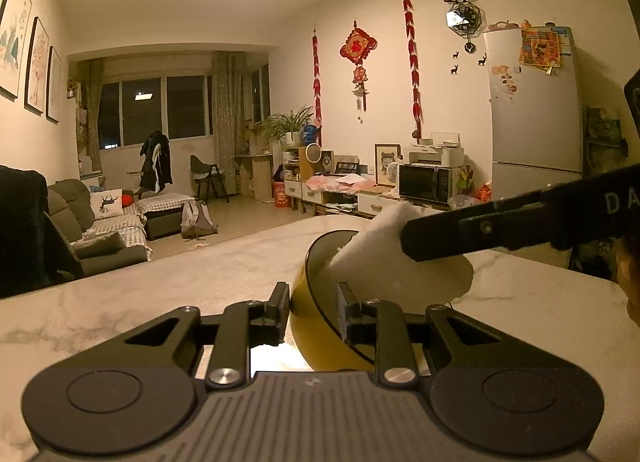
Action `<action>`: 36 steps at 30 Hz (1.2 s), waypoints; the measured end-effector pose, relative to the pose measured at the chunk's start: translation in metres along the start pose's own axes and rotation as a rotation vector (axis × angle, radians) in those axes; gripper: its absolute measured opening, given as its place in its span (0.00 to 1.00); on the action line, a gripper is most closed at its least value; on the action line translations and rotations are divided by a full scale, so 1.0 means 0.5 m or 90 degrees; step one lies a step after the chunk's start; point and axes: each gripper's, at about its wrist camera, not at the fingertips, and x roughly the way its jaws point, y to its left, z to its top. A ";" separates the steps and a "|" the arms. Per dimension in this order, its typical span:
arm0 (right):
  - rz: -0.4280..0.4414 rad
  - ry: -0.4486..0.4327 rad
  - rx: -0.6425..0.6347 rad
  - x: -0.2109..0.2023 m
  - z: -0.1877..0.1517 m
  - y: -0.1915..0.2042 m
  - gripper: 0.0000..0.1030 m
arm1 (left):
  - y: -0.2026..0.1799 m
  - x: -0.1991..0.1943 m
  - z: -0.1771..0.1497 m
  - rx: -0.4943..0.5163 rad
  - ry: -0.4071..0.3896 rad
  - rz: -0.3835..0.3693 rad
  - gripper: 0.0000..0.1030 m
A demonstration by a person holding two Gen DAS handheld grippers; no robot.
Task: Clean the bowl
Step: 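Push the sponge back into the bowl with the right tool and scrub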
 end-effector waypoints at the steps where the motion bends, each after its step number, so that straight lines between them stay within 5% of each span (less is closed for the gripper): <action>1: -0.005 0.004 0.003 0.004 0.001 -0.001 0.21 | 0.001 0.001 0.000 -0.002 0.001 0.000 0.24; 7: -0.034 0.016 0.015 0.018 -0.007 -0.012 0.32 | 0.001 0.003 0.001 -0.004 0.002 0.003 0.25; 14: -0.147 0.040 -0.156 0.048 -0.024 0.038 0.31 | -0.008 0.004 0.005 -0.003 0.002 0.003 0.25; 22: -0.131 0.045 -0.166 0.066 -0.028 0.043 0.29 | -0.002 0.003 0.005 -0.003 0.002 0.003 0.25; 24: -0.129 0.039 -0.161 0.064 -0.027 0.041 0.18 | -0.001 0.002 0.004 -0.003 0.002 0.003 0.25; 36: -0.117 0.013 -0.156 0.054 0.006 0.026 0.17 | 0.001 0.000 0.000 -0.002 0.002 0.003 0.25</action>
